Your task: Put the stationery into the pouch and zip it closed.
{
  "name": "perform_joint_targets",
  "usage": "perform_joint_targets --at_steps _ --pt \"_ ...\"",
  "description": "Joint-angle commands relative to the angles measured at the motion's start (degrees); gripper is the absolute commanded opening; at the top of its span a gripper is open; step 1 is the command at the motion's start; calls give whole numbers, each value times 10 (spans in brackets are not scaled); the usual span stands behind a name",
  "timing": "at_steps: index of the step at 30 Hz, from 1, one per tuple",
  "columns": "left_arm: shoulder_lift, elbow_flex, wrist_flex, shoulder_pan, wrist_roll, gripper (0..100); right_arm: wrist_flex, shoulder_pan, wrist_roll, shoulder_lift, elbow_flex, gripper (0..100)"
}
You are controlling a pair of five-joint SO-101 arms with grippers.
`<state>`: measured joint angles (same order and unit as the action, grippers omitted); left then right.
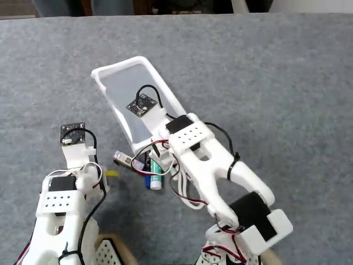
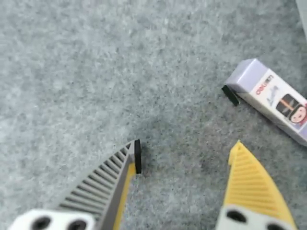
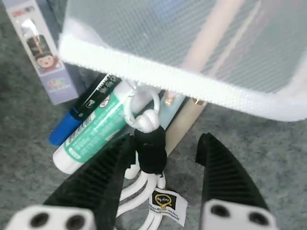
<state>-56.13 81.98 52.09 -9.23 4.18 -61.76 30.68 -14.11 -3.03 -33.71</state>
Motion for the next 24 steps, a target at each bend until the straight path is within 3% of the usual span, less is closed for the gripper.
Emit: perform_joint_targets --at_steps 1,9,24 --pt "2 -3 -11 2 -6 307 -2 4 -3 -22 22 229" --pt "2 -3 -11 2 -6 307 61 4 18 -22 -24 125" --pt "2 -3 -11 2 -6 307 76 2 32 -22 -36 120"
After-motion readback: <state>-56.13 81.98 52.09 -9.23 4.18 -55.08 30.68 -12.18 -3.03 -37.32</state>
